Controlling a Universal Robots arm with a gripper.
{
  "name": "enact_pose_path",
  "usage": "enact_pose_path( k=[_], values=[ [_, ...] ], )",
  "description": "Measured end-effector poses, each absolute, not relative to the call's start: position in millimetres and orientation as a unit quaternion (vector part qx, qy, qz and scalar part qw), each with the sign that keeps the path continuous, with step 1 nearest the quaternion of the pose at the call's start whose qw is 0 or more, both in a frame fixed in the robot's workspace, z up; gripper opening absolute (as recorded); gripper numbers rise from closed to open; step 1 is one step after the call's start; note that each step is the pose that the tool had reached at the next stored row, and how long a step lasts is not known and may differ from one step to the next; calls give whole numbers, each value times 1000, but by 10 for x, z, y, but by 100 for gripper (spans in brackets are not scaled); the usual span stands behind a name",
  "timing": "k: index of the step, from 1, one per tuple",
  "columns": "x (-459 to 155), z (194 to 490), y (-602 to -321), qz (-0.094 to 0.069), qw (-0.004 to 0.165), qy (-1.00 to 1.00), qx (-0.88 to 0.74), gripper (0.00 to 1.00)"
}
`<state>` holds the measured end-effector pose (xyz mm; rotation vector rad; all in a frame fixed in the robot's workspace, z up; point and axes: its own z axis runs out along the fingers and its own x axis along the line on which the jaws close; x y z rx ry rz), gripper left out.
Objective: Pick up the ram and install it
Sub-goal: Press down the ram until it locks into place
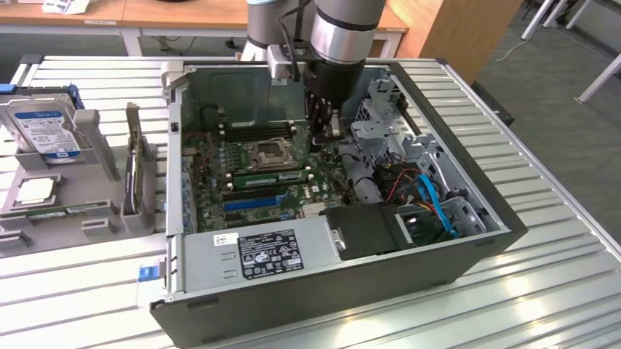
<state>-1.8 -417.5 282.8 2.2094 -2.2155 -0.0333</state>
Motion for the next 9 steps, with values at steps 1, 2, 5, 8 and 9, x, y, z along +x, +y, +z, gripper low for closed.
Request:
enact_pose_path(
  k=[1,2,5,8,9],
  values=[
    [-18,2818,-4175,-11,6,-708,706,10],
    [-18,2809,-4175,-11,6,-708,706,10],
    [-18,2776,-4175,-11,6,-708,706,10],
    [-18,2740,-4175,-11,6,-708,706,10],
    [-18,2728,-4175,-11,6,-708,706,10]
  ],
)
